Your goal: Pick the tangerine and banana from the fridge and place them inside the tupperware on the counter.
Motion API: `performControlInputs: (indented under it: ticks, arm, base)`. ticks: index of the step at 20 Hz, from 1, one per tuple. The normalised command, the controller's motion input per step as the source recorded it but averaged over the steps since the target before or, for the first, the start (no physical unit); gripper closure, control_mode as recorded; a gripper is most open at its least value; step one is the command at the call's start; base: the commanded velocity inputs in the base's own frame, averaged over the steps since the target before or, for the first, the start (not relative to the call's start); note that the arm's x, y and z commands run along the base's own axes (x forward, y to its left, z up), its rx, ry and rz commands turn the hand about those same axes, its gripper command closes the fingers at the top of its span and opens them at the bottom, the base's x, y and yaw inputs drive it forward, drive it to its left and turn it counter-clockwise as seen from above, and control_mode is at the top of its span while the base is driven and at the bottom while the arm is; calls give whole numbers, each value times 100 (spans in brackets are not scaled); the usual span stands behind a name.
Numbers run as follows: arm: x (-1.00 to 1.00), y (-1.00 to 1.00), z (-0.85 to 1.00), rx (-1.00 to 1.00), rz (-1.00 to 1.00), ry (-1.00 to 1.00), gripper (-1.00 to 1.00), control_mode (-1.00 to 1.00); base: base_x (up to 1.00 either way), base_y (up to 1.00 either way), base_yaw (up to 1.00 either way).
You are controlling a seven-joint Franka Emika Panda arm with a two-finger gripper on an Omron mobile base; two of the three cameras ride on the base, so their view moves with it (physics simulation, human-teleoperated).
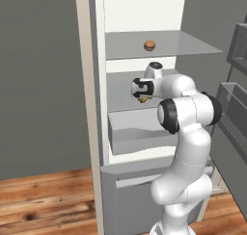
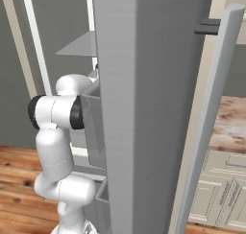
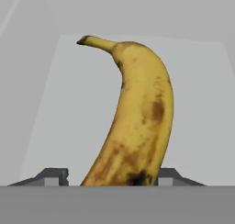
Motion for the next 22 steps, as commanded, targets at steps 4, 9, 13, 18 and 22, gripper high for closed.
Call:
performControlInputs:
  ticks: [4, 9, 13, 18, 22]
  arm:
    - [-9, 0, -29, 0, 0, 0, 100, -100]
    - [-34, 0, -23, 0, 0, 0, 100, -100]
    - [-80, -1, -27, 0, 0, -24, 100, -100]
    - [-100, 0, 6, 0, 0, -47, 100, -100]
    - [-70, 0, 72, 0, 0, -27, 100, -100]
  base:
    - [0, 0, 0]
    - [0, 0, 0]
    - [0, 0, 0]
    - [0, 0, 0]
    - [0, 0, 0]
